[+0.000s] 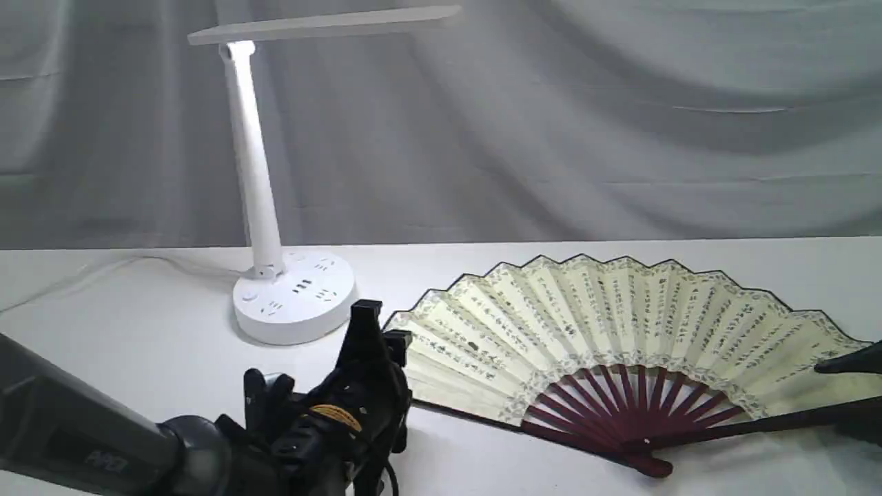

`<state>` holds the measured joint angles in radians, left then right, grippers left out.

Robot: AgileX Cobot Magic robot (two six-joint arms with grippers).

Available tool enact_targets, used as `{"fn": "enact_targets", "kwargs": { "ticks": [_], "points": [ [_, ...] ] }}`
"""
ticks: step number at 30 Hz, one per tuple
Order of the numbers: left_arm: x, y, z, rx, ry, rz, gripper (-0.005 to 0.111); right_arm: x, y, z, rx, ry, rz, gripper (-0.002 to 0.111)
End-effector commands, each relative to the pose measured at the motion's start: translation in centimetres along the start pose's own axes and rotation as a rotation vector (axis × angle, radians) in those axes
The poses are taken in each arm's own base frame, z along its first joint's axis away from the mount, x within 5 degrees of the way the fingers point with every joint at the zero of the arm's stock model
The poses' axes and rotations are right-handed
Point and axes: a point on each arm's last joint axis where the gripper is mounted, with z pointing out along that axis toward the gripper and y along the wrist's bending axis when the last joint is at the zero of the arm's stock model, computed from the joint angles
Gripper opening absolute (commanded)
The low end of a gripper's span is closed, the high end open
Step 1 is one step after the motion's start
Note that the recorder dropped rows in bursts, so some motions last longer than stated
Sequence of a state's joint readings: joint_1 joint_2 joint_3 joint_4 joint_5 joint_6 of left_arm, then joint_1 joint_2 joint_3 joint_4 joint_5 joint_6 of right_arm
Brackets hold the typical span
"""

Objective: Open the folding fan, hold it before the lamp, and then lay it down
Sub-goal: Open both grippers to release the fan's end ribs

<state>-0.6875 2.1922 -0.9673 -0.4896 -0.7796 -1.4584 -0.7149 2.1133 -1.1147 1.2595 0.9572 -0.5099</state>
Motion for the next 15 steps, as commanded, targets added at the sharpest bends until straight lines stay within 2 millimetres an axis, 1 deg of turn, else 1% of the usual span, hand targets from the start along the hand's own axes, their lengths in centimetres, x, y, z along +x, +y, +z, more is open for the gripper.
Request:
{"fn": "enact_targets", "kwargs": {
  "ticks": [1,5,7,11,15],
  "points": [
    [0.2,-0.3,0.0,0.012,0.027,0.019,0.050,0.3,1.4,-1.4,0.010,-0.035,-0.021,0.054],
    [0.4,-0.4,0.0,0.015,0.042,0.034,0.045,1.0,2.1,-2.4,0.053,-0.024,-0.094,0.053],
    [0.4,-0.8,-0.2,0.010,0.043,0.026,0.043,1.3,2.5,-2.8,0.064,-0.010,-0.126,0.053],
    [-0.4,-2.6,-0.6,-0.005,0.043,0.010,0.033,2.6,4.2,-3.2,0.058,0.011,-0.192,0.051],
    [-1.8,-4.9,-1.2,-0.048,0.103,0.103,0.022,4.2,6.1,-3.0,0.094,0.016,-0.299,0.050]
  ]
}}
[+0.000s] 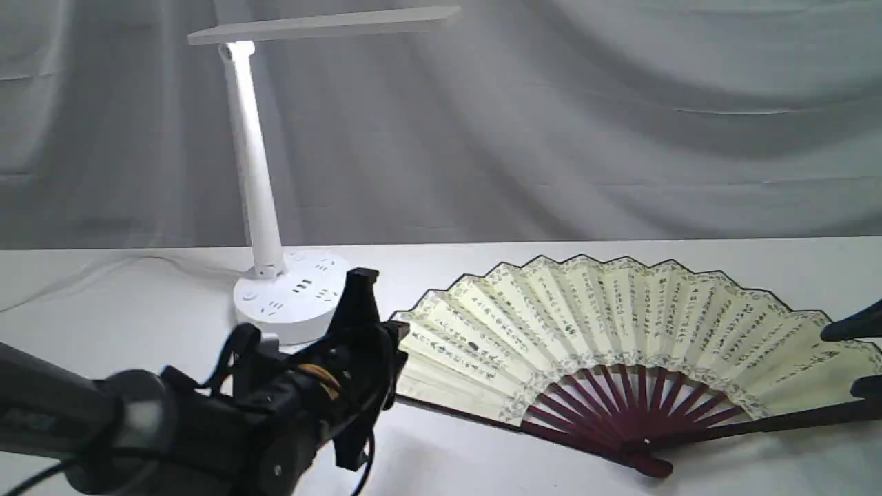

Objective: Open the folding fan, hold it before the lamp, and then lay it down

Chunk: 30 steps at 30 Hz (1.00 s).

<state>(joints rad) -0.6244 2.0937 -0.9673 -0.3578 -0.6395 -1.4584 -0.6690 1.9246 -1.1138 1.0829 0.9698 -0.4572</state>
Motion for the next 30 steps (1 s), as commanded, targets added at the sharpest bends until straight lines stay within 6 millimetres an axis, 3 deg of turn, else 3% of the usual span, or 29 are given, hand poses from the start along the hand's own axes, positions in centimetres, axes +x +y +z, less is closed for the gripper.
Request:
{"fn": "enact_targets", "kwargs": {
  "ticks": [1,7,10,19,22,25,30],
  "points": [
    [-1.2,-2.1,-0.9,-0.044,0.046,0.072,0.020,1.2,2.1,-0.1,0.035,0.011,-0.106,0.050],
    [-4.0,-4.8,-3.0,-0.144,0.093,0.309,0.007,3.2,4.7,0.5,0.125,0.035,-0.267,0.048],
    [-5.4,-5.8,-4.4,-0.217,0.088,0.439,0.006,4.2,5.5,1.0,0.172,0.058,-0.329,0.045],
    [-8.2,-5.9,-9.9,-0.689,0.008,0.569,0.006,7.2,7.6,2.4,0.318,0.122,-0.495,0.036],
    [-9.4,-5.5,-11.0,-0.797,0.107,0.730,0.006,8.0,8.0,2.3,0.381,0.132,-0.574,0.034],
    [-11.2,-4.9,-11.8,-0.876,0.243,0.757,0.006,8.3,8.2,1.7,0.456,0.119,-0.620,0.033],
    [-13.9,-4.8,-13.2,-0.861,0.462,0.950,0.006,8.5,8.8,0.0,0.513,0.074,-0.692,0.028]
  ]
}}
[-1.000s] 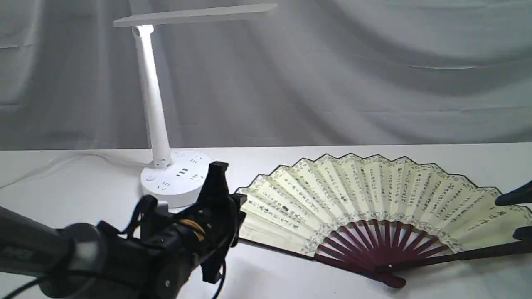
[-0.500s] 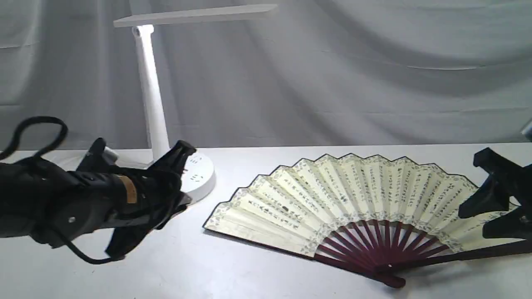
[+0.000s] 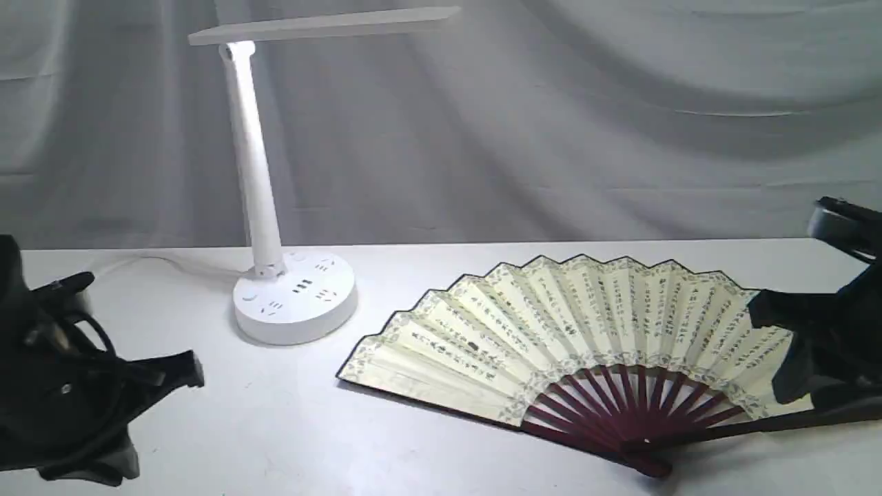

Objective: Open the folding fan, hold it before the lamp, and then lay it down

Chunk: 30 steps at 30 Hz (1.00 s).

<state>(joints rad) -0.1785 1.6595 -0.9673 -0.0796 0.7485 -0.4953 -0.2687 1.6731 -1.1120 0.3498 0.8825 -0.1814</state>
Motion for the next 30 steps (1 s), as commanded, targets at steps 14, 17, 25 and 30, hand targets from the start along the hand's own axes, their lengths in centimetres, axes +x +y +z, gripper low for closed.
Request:
{"fn": "enact_targets", "kwargs": {
  "ticks": [14,17,25,30],
  "points": [
    [-1.0,3.5,-3.5,-0.141,-0.062,0.452,0.006,1.7,-0.2,-4.4,0.151,0.010,-0.170,0.013],
    [-0.6,3.6,-4.1,-0.136,-0.045,0.485,0.006,1.9,-0.3,-5.0,0.169,0.001,-0.169,0.001],
    [0.1,2.8,-4.7,-0.029,-0.025,0.528,0.006,2.5,-0.1,-7.3,0.221,-0.060,-0.204,0.000],
    [0.5,2.6,-4.7,-0.002,0.016,0.502,0.006,3.1,0.2,-8.7,0.223,-0.108,-0.212,0.000]
  ]
}}
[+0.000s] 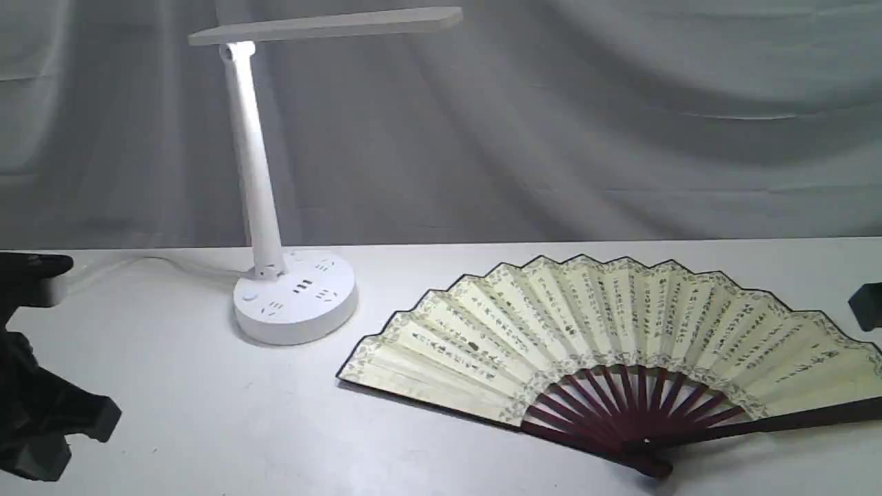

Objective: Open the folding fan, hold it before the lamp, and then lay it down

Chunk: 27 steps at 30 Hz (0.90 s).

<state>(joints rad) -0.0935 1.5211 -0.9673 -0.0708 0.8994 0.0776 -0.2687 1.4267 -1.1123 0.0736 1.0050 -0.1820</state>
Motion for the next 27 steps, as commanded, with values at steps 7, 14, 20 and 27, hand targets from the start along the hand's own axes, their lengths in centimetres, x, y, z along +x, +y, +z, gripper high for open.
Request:
{"fn": "enact_targets", "kwargs": {
  "ticks": [7,14,20,27],
  "points": [
    [0.4,-0.2,-0.4,0.022,0.039,-0.001,0.006,2.7,0.5,-2.8,0.030,-0.129,-0.006,0.000],
    [1.1,-0.4,-3.4,0.018,-0.067,0.003,0.006,5.2,1.0,-5.8,0.049,-0.232,-0.018,0.000],
    [2.7,-0.7,-7.3,0.015,-0.192,0.013,0.006,8.4,1.4,-7.9,0.078,-0.310,-0.033,0.000],
    [5.4,-1.0,-11.8,0.008,-0.350,0.024,0.006,11.8,2.1,-11.7,0.111,-0.489,-0.061,0.000]
  ]
}}
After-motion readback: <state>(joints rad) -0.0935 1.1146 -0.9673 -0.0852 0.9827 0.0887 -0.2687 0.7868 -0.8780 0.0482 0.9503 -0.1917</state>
